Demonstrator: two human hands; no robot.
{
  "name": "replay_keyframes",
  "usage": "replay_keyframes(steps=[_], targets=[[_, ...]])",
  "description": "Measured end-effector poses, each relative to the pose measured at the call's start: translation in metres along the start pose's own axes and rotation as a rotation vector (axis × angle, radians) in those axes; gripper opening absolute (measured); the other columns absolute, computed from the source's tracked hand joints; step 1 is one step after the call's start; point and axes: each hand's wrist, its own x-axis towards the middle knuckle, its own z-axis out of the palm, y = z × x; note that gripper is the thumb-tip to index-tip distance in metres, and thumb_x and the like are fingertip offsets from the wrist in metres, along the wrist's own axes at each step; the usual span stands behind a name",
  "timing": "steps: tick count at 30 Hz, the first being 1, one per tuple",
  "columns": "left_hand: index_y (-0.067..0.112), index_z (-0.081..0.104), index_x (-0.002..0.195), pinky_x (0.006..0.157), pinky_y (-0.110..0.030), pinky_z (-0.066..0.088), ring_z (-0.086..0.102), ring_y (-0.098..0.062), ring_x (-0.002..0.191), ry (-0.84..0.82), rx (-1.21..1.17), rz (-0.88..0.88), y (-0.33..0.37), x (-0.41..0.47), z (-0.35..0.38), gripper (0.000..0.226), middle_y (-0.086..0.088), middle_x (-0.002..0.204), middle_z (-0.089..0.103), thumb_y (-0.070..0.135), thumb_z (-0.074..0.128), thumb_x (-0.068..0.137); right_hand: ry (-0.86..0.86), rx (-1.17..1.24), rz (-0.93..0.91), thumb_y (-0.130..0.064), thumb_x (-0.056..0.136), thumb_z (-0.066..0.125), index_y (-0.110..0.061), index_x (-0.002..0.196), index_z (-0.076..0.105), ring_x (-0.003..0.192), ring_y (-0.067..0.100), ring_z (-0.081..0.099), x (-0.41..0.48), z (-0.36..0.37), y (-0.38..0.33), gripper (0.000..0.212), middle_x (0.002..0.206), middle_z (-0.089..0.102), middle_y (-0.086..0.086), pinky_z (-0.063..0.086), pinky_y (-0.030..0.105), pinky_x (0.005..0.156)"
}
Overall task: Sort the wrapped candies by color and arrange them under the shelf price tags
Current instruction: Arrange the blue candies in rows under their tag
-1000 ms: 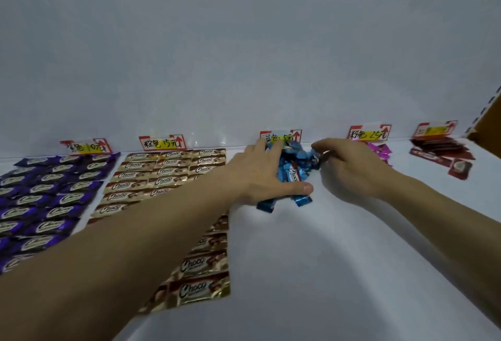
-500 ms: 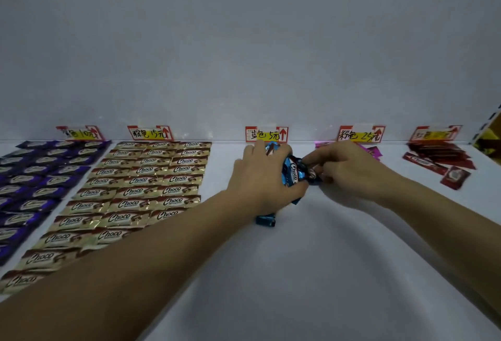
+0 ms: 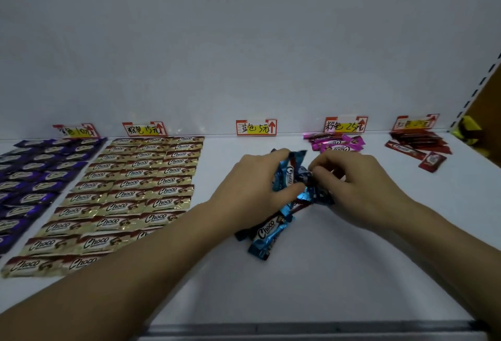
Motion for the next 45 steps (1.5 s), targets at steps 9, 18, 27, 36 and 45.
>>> replay_keyframes(steps=[9,18,27,36,45], targets=[[0.033,0.064,0.099,0.057,-0.010,0.046,0.065,0.007,0.075,0.041,-0.307,-0.129,-0.030,-0.006,-0.026,0.013,0.016,0.085,0.070,0.038,0.071,0.090,-0.022,-0.040,-0.046,-0.043,0.092,0.062,-0.037,0.097,0.062,0.080,0.006,0.056,0.001,0.011,-0.004,0.007,0.091,0.062,-0.019,0.039,0.016,0.061],[0.034,0.065,0.096,0.070,-0.032,0.062,0.070,-0.002,0.079,0.151,-0.421,-0.146,-0.049,-0.008,-0.052,0.010,0.014,0.085,0.072,0.034,0.072,0.089,-0.210,-0.074,-0.146,-0.011,0.101,0.047,-0.037,0.125,0.060,0.108,-0.003,0.054,0.041,-0.003,-0.028,0.038,0.123,0.058,-0.019,0.041,0.019,0.087],[0.035,0.061,0.092,0.068,-0.033,0.062,0.071,-0.002,0.078,0.274,-0.348,-0.176,-0.075,0.001,-0.107,0.010,0.012,0.089,0.072,0.035,0.071,0.089,-0.391,-0.374,0.139,-0.043,0.078,0.082,-0.024,0.119,0.060,0.092,0.017,0.061,0.094,0.032,-0.067,0.051,0.106,0.062,-0.002,0.053,0.031,0.077],[0.032,0.064,0.095,0.071,-0.031,0.061,0.072,-0.007,0.084,0.342,-0.444,-0.241,-0.095,-0.007,-0.113,0.010,0.010,0.093,0.073,0.036,0.071,0.089,-0.248,0.533,0.189,-0.001,0.090,0.069,-0.014,0.124,0.064,0.078,0.020,0.073,0.086,0.031,-0.067,0.037,0.078,0.075,0.007,0.061,0.027,0.072],[0.028,0.062,0.095,0.057,-0.015,0.055,0.072,-0.002,0.078,0.389,-0.572,-0.260,-0.104,-0.015,-0.117,0.011,0.019,0.087,0.073,0.032,0.072,0.090,-0.205,0.361,0.130,-0.001,0.096,0.059,-0.017,0.105,0.072,0.077,0.020,0.073,0.090,0.037,-0.074,0.023,0.098,0.070,0.008,0.062,0.029,0.071]])
